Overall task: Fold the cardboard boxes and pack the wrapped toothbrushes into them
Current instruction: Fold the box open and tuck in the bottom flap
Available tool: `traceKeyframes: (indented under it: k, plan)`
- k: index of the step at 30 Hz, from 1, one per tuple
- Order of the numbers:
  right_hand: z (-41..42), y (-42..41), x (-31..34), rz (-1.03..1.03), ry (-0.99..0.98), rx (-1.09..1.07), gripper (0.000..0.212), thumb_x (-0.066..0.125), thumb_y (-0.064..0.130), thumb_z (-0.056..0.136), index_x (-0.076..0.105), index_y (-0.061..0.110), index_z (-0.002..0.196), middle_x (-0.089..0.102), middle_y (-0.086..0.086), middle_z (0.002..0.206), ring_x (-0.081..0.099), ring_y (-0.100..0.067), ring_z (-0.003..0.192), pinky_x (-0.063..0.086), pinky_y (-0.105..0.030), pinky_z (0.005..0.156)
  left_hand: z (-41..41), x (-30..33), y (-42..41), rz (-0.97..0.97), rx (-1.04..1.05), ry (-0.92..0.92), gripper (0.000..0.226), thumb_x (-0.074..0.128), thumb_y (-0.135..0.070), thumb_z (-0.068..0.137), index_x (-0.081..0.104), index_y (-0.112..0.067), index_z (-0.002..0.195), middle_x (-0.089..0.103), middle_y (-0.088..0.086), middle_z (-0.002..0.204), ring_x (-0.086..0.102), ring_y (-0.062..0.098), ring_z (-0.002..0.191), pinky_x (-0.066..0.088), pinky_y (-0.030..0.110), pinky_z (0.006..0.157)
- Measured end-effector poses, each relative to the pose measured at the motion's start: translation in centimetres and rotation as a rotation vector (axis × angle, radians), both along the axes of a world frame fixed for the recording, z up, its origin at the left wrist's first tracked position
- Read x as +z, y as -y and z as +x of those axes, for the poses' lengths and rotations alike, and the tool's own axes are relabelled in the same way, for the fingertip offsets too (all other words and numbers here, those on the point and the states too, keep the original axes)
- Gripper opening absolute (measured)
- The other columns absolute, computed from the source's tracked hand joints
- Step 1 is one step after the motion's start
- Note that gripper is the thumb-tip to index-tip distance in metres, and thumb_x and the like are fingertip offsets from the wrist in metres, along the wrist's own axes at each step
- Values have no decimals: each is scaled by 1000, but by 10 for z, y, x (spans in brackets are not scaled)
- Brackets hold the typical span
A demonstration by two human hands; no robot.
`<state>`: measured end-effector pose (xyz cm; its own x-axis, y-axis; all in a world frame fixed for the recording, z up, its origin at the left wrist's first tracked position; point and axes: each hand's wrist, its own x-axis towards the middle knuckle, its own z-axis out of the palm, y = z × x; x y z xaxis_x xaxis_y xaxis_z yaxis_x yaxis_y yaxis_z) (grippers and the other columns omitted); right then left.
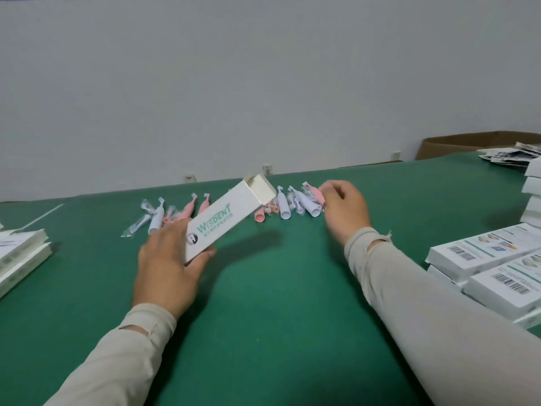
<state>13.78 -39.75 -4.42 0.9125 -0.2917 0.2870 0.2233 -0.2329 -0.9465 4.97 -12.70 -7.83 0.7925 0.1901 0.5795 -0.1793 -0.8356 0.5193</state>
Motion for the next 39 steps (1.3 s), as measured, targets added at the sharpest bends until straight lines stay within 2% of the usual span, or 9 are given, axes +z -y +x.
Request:
traceKeyframes:
  k: [3,7,12,16,20,24,27,34,39]
  plan:
    - [57,32,0,-305,-101,-172,39,49,16,96,57,23,134,54,-3,142,55,-25,122,41,-36,107,13,-5,0,78,103,-79,62,70,-37,86,45,-37,143,52,0,138,42,30,129,36,45,105]
    - [113,50,-9,-716,-214,7,54,45,10,96,45,27,148,31,1,161,30,-23,147,20,-37,122,21,-13,-4,97,107,-77,68,68,-39,85,38,-44,146,47,0,144,37,30,135,34,48,109]
    - [156,36,-11,-860,-246,163,45,39,19,103,50,31,145,26,4,163,24,-25,150,15,-38,123,28,-20,-5,37,119,19,66,77,-33,79,47,-37,138,54,4,137,41,28,130,34,52,108]
    - [173,26,-8,-1027,-354,170,46,33,13,104,51,21,145,38,-5,158,38,-30,142,28,-38,118,31,-21,-4,57,103,94,70,82,-29,74,49,-36,135,43,-26,117,42,21,121,42,58,100]
    - [174,23,-6,-1049,-438,122,40,31,16,106,53,6,139,56,-13,140,55,-32,123,43,-39,106,34,-24,-5,16,106,93,68,83,-28,74,51,-38,132,39,-25,113,43,21,120,43,59,100]
    - [169,23,-4,-1096,-454,72,42,32,21,107,49,9,143,46,-9,151,50,-32,130,42,-39,107,35,-25,-6,-14,88,107,67,83,-28,74,51,-38,132,42,-21,116,44,21,122,41,57,102]
    - [163,29,-8,-1127,-465,20,40,34,18,105,56,8,137,52,-9,146,52,-31,127,43,-36,106,36,-24,-6,16,68,119,66,81,-30,76,51,-35,134,40,-26,115,43,20,123,40,54,104]
    - [105,30,-15,-1147,-504,-53,40,35,15,103,54,9,138,52,-10,146,52,-30,128,42,-34,107,35,-21,-4,5,44,84,58,81,-27,78,56,-27,131,57,0,135,44,25,126,36,49,106]
    - [31,10,-24,-976,-456,-78,38,40,20,100,61,10,130,54,-11,141,49,-34,127,42,-35,104,27,-13,-3,24,34,16,63,79,-28,81,53,-27,138,53,1,141,40,26,132,28,40,110]
